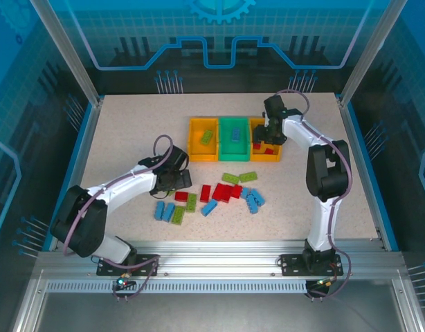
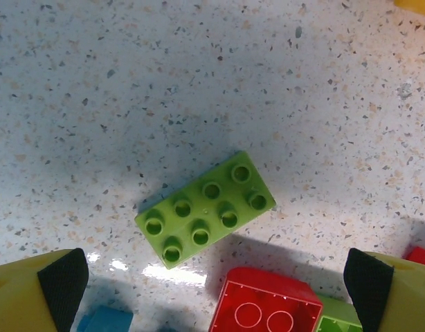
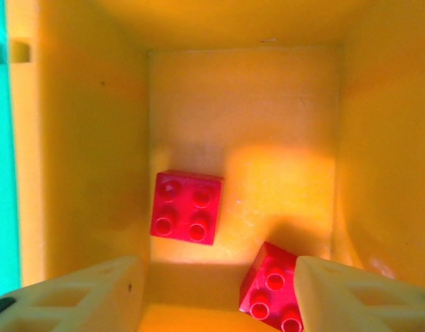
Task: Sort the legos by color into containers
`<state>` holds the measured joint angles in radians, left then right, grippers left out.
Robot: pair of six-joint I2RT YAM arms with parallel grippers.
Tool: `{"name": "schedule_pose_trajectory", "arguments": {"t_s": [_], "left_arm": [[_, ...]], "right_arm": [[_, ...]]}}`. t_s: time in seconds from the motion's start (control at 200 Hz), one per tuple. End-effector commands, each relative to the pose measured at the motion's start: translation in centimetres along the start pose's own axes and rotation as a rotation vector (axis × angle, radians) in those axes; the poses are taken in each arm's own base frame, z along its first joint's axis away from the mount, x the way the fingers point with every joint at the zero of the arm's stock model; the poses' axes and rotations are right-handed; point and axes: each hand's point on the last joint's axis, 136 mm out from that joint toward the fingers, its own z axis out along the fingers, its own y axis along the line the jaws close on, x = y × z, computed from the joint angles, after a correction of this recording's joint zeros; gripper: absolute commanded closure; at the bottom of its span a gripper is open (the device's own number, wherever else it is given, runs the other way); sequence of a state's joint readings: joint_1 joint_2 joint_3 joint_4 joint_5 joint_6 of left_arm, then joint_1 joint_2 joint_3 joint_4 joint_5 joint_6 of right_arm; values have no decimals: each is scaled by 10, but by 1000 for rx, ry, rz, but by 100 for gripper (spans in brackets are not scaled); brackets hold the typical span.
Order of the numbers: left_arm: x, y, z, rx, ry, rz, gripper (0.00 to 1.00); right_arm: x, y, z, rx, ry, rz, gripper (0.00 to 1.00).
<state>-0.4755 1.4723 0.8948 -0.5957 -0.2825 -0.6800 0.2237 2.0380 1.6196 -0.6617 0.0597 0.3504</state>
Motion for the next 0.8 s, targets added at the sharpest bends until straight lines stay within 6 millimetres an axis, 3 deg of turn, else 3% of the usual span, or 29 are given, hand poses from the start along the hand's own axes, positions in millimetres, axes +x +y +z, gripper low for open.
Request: {"name": "schedule_pose_trajectory", "arguments": {"t_s": [0.0, 0.225, 0.405, 0.575, 0.79], "left_arm": [[8, 9, -1, 7, 52, -24, 2], [15, 9, 18, 68, 138, -144, 6], [28, 13, 28, 34, 208, -253, 1], [24, 4, 29, 74, 199, -349, 1], [25, 11, 29, 39, 189, -462, 1]], "right_arm": [[2, 9, -10, -29, -1, -16, 34], [5, 17, -18, -56, -11, -34, 33], [5, 17, -21, -63, -17, -36, 32], [7, 19, -22, -77, -22, -30, 32], [8, 20, -27, -88, -46, -16, 32]]}}
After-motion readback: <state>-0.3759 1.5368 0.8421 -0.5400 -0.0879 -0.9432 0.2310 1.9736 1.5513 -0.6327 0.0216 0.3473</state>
